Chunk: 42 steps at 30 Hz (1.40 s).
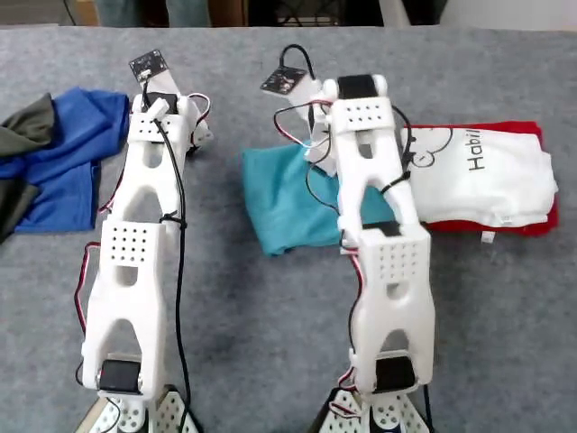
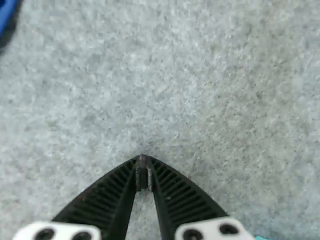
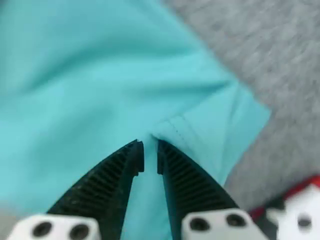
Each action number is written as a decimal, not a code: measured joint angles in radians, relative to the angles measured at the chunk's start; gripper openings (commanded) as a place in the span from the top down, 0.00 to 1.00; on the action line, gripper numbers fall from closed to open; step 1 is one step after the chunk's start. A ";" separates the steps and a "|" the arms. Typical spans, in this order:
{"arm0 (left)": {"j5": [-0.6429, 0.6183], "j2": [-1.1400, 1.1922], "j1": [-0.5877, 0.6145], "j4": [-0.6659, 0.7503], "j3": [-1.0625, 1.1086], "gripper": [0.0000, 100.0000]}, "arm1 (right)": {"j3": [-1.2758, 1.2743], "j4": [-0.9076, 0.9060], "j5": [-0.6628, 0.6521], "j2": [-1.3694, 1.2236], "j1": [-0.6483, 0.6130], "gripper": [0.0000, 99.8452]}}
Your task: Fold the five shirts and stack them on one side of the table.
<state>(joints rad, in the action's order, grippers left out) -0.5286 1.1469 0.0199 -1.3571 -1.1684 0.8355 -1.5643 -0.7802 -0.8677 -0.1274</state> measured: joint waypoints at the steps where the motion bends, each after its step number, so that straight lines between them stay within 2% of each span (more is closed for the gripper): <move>1: 0.000 0.000 0.000 0.000 0.000 0.97 | 0.026 0.023 0.000 -0.035 0.012 0.93; 8: 0.000 0.000 0.000 0.000 0.000 0.97 | 0.354 0.055 0.000 -0.207 0.097 0.93; 15: 0.000 0.000 0.000 0.000 0.000 0.97 | 0.666 0.055 0.000 -0.311 0.118 0.93; 20: 0.017 0.002 0.000 -0.014 -0.014 0.97 | 0.775 0.089 0.000 -0.373 0.236 0.93; 23: 0.066 0.005 -0.021 -0.092 -0.095 0.97 | 0.787 -0.025 0.000 -0.341 0.247 0.93; 27: 0.172 -0.031 -0.126 -0.236 -0.313 0.97 | 0.784 -0.178 0.046 -0.209 0.219 0.93; 30: 0.299 -0.064 -0.227 -0.292 -0.423 0.97 | 0.723 -0.192 0.149 -0.075 0.226 0.93; 33: 0.338 -0.061 -0.299 -0.325 -0.414 0.97 | 0.555 -0.196 0.175 0.074 0.236 0.93; 37: 0.347 -0.044 -0.301 -0.328 -0.338 0.97 | 0.195 -0.198 0.181 0.311 0.259 0.93; 42: 0.324 0.055 -0.262 -0.264 -0.305 0.97 | -0.304 -0.155 0.181 0.535 0.235 0.93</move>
<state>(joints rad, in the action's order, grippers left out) -0.2048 1.2022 -0.2424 -1.6210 -1.4737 0.5317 -1.7192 -0.5992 -0.3322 0.1074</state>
